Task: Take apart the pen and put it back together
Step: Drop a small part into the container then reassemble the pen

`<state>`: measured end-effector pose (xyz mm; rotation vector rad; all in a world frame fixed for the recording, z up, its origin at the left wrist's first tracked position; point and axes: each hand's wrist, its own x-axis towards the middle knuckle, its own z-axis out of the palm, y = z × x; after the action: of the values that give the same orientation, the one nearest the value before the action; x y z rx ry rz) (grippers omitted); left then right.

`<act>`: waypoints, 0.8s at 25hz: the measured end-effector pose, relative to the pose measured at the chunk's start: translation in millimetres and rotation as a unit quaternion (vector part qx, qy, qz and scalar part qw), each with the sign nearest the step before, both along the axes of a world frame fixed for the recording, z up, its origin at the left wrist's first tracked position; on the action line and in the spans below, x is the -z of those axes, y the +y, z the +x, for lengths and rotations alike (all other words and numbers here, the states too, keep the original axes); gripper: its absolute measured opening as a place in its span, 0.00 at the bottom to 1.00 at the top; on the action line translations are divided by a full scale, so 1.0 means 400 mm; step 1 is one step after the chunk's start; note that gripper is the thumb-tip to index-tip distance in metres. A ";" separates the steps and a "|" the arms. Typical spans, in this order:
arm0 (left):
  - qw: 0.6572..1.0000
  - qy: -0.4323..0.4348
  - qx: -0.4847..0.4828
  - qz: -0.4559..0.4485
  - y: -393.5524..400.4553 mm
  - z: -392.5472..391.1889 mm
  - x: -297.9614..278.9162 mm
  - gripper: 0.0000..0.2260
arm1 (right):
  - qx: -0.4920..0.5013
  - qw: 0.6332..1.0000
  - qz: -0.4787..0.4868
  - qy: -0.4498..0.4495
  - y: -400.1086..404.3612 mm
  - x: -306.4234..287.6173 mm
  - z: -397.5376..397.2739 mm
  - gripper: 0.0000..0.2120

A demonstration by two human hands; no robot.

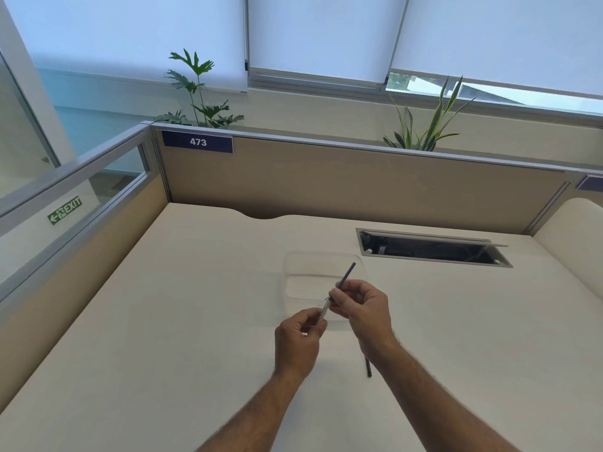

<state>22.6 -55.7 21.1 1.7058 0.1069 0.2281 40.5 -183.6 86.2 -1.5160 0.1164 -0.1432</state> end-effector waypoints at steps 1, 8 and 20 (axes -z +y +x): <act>1.000 0.000 0.000 0.001 -0.001 0.000 0.001 0.09 | 0.000 1.000 -0.002 0.001 -0.001 0.001 0.002 0.04; 1.000 -0.003 0.002 0.009 0.001 0.002 0.005 0.10 | -0.006 1.000 -0.016 -0.006 -0.008 0.010 0.006 0.04; 1.000 -0.006 0.002 0.014 0.002 -0.001 0.010 0.10 | -0.008 1.000 -0.010 -0.004 -0.006 0.017 0.008 0.04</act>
<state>22.1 -54.9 17.2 1.7312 0.0907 0.2379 43.8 -185.9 79.5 -1.5363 0.0975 -0.1383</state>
